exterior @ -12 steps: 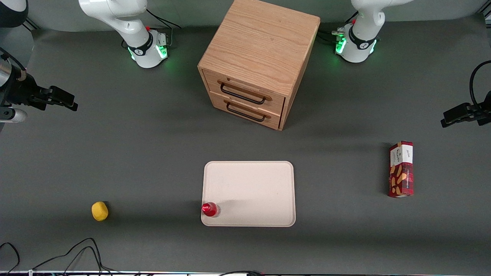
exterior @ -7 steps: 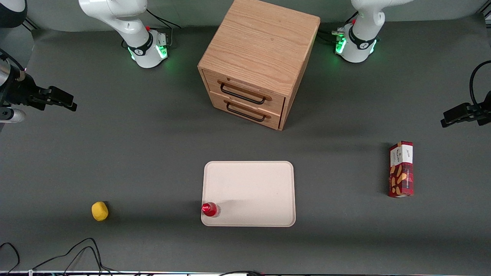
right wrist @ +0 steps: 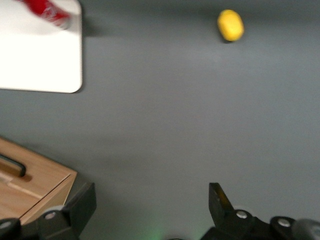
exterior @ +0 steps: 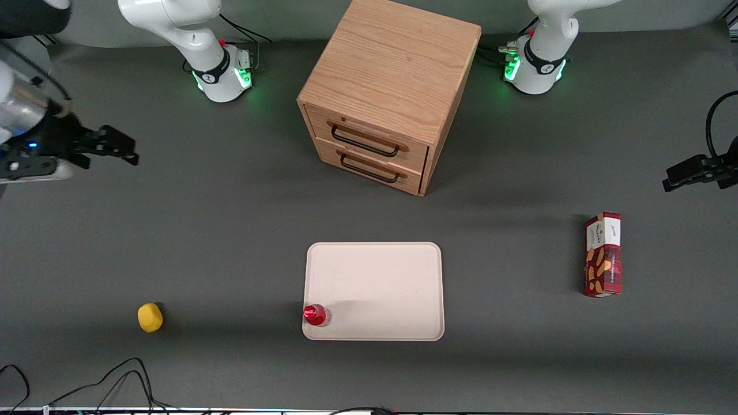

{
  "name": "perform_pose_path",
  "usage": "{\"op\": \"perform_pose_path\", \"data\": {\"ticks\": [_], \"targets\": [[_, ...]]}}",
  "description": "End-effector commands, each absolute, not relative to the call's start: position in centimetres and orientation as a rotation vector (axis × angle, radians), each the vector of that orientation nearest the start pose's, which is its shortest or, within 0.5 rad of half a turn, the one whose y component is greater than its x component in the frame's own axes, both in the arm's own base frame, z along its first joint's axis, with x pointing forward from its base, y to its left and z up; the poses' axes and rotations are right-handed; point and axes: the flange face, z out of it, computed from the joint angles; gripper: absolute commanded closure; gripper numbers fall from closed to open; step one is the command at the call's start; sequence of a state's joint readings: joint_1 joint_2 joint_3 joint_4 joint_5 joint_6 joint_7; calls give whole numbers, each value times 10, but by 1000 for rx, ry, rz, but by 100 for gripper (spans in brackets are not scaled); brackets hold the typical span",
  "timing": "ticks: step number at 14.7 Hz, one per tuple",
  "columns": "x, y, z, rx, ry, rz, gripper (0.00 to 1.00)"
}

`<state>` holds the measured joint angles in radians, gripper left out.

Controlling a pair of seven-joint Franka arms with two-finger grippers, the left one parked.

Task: Open upper drawer
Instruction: 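Move the right gripper toward the wooden cabinet's upper drawer handle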

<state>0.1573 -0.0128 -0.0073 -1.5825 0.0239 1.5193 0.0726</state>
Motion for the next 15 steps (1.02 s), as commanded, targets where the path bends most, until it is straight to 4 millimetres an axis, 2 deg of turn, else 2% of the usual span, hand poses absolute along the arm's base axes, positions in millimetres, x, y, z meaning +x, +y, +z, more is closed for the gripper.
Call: {"op": "perform_pose_path", "data": {"ticks": [1,3,7,11,15], "targets": [[533,122,623,-3079,-219,65,0],[525,174,622,-3025,-346,35,0],[492,281,620,-2966,-647,1,0],[466,381,604,-2893,-899,32,0],[451,429,584,-2843,-1025,77,0]]}}
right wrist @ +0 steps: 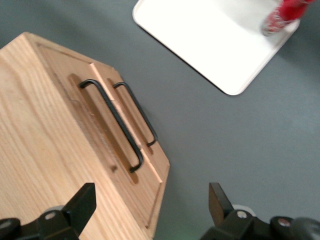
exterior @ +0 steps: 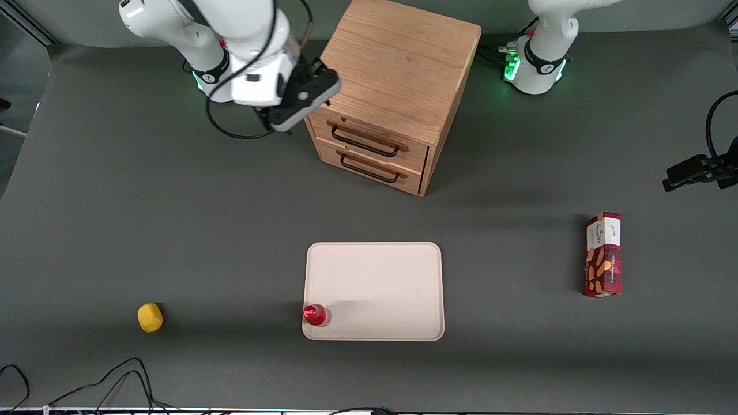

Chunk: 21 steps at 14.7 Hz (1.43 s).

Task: Open upper drawer
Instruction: 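Move the right gripper toward the wooden cabinet's upper drawer handle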

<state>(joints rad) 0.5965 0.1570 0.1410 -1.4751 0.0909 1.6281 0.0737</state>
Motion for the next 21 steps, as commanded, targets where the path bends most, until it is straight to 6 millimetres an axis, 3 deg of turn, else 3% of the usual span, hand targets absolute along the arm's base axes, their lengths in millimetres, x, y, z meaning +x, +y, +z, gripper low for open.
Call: {"op": "perform_pose_path", "data": {"ticks": [1,7,9,13,17,21], "targets": [[446,439,579,-2832,-1053,74,0],[451,448,564,-2691,-1352,45,0],[462,448,557,-2609,-1479,1,0],[475,446,529,-2576,-1534,36,0],[491,441,495,-2392,-1515,134,0],[504,431,470,-2325,-1568,166,0]]}}
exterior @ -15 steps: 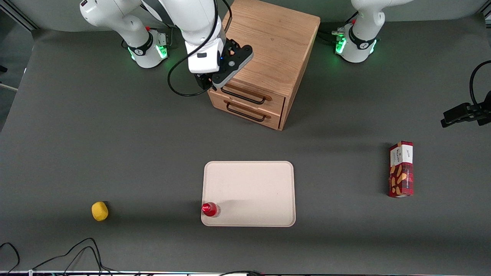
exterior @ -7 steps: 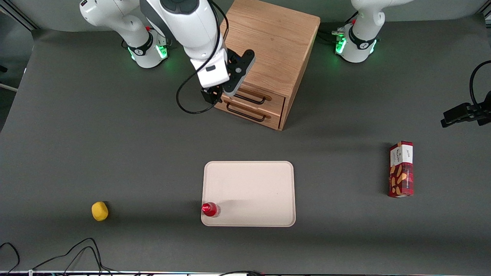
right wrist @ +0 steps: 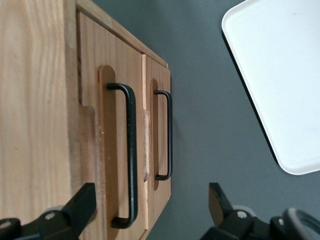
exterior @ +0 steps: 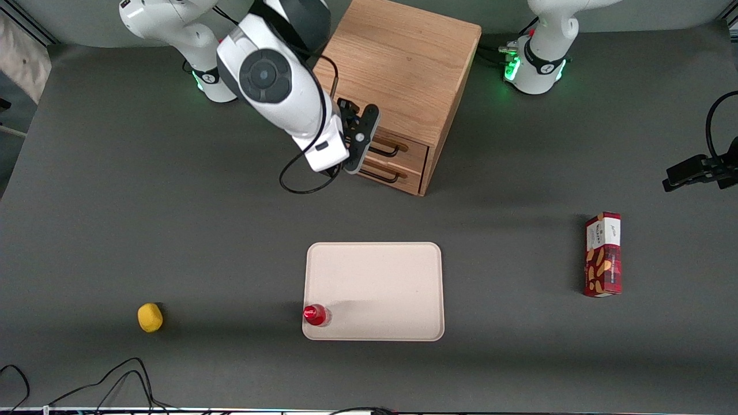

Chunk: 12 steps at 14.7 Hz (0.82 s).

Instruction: Open upper drawer

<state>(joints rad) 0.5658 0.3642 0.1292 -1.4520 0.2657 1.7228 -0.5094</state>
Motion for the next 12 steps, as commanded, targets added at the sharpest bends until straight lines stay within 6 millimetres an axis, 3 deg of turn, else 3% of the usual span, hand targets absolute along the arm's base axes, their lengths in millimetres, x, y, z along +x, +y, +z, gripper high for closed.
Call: {"op": "perform_pose_path", "data": {"ticks": [1,12], "targets": [[504,431,465,-2324,-1568,179,0],[501,447,425,-2316,-1570,226,0]]}}
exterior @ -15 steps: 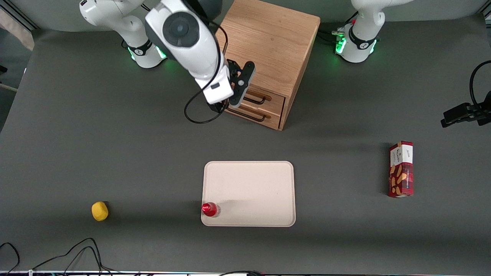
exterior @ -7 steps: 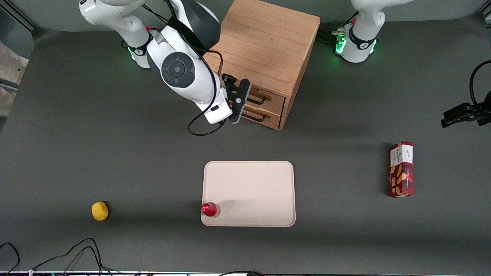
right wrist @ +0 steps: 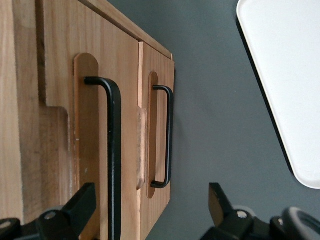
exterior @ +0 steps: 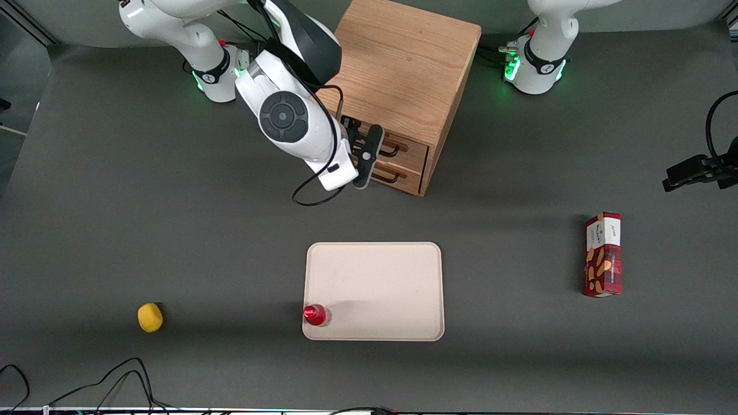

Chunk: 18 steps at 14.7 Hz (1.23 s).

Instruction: Open upper drawer

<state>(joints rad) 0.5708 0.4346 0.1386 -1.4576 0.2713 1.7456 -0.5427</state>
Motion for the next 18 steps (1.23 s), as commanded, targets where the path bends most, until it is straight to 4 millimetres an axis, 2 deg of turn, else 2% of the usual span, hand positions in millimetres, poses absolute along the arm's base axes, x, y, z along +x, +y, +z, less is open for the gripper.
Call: {"op": "perform_pose_path", "data": {"ticks": [1,7,13,15,18], "targets": [[500,449,421,-2317,-1570,225,0],[496,457,397,-2321,-1566,209,0],[501,456,391,-2324,-1573,200,0],[507,454,383,-2335,-1570,191,0],[512,450,384,-2344,-1563,174,0]]}}
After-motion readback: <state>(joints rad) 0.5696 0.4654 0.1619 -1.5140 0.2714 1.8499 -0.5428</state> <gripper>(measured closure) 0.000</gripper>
